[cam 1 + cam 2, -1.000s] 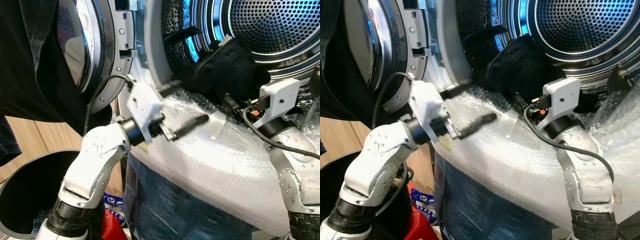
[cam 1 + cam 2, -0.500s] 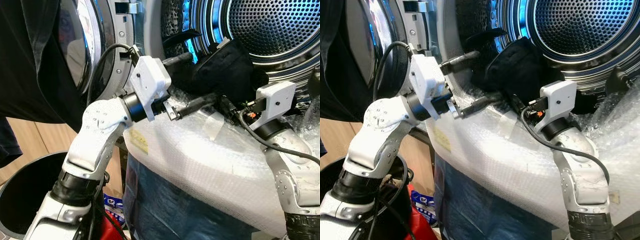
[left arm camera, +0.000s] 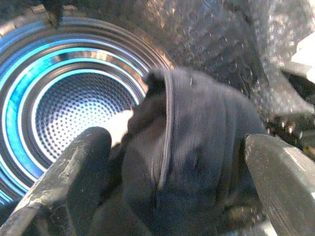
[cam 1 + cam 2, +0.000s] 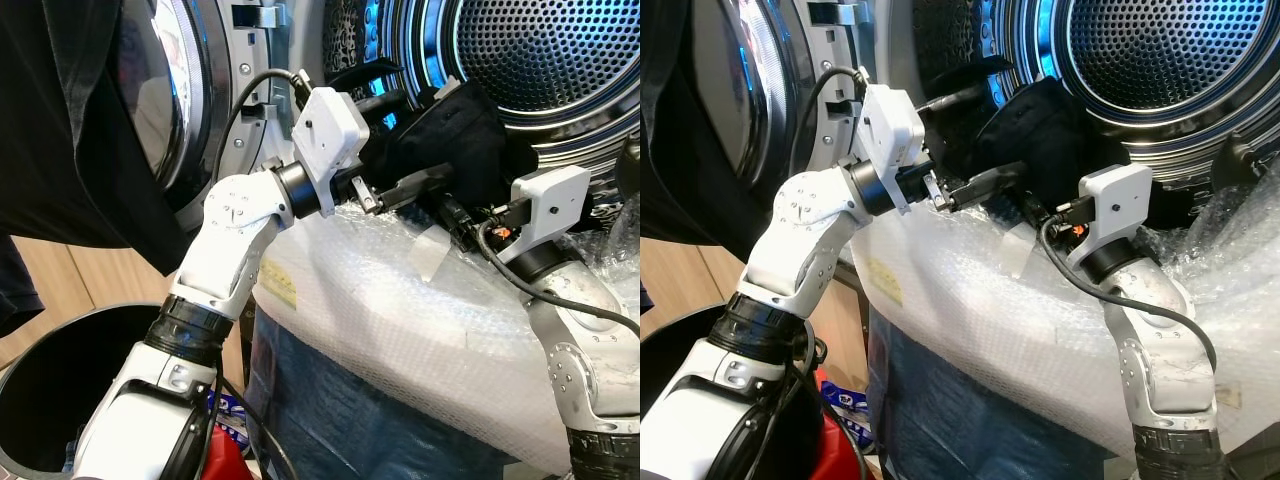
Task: Clothes washing
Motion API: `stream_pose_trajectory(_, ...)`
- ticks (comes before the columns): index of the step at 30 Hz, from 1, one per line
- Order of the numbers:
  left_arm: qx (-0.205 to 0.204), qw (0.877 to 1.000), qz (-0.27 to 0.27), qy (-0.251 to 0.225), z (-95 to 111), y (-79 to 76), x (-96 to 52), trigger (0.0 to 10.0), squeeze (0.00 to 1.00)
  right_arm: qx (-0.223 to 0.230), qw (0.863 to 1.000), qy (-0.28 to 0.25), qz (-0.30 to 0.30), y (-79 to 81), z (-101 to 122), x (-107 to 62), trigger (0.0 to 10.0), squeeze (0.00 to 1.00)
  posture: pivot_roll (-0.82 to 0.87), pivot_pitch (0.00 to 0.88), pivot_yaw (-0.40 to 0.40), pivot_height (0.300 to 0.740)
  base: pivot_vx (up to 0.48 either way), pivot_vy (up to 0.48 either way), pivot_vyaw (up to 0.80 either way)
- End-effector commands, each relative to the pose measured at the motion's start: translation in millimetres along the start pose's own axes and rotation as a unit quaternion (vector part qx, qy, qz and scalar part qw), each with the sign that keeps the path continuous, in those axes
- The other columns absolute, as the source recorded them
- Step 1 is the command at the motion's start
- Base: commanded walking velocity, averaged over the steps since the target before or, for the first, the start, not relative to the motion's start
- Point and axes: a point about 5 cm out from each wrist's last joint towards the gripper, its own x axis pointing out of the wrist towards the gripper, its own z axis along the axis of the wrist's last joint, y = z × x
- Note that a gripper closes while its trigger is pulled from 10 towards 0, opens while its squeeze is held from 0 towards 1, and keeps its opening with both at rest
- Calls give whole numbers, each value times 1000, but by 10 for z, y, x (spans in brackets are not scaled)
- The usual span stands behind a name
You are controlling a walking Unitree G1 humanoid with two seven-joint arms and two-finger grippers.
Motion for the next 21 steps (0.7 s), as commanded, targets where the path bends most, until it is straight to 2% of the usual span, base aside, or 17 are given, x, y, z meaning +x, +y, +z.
stream_pose_trajectory(1, 15, 1000, -16, 2, 35, 58, 32, 10000, 0, 51, 993, 111, 1, 73, -488, -102, 10000, 1000, -81, 8, -21, 740, 0, 0, 0)
stream_pose_trajectory(2, 17, 999, -16, 24, -24, 84, 26, 1608, 0, 51, 993, 110, 1, 77, -486, -103, 10000, 1000, -83, 9, -18, 740, 0, 0, 0)
stream_pose_trajectory(3, 16, 999, -15, 31, -41, 92, 25, 1608, 0, 51, 993, 110, 1, 77, -485, -104, 10000, 1000, -83, 9, -18, 740, 0, 0, 0)
stream_pose_trajectory(4, 9, 999, -18, 27, -45, 93, 24, 0, 0, 51, 993, 110, 0, 78, -484, -106, 10000, 1000, -85, 9, -15, 740, 0, 0, 0)
stream_pose_trajectory(11, -8, 1000, -28, 6, -23, 92, -10, 0, 0, 51, 993, 109, 0, 87, -480, -115, 10000, 1000, -86, 11, -18, 740, 0, 0, 0)
stream_pose_trajectory(16, -8, 998, -69, -8, 75, 21, 47, 0, 0, 51, 993, 108, 0, 86, -475, -93, 10000, 1000, -85, 8, -15, 740, 0, 0, 0)
stream_pose_trajectory(21, -9, 996, -89, -16, 122, -36, 93, 0, 0, 51, 993, 107, 0, 93, -476, -92, 10000, 1000, -85, 8, -15, 740, 0, 0, 0)
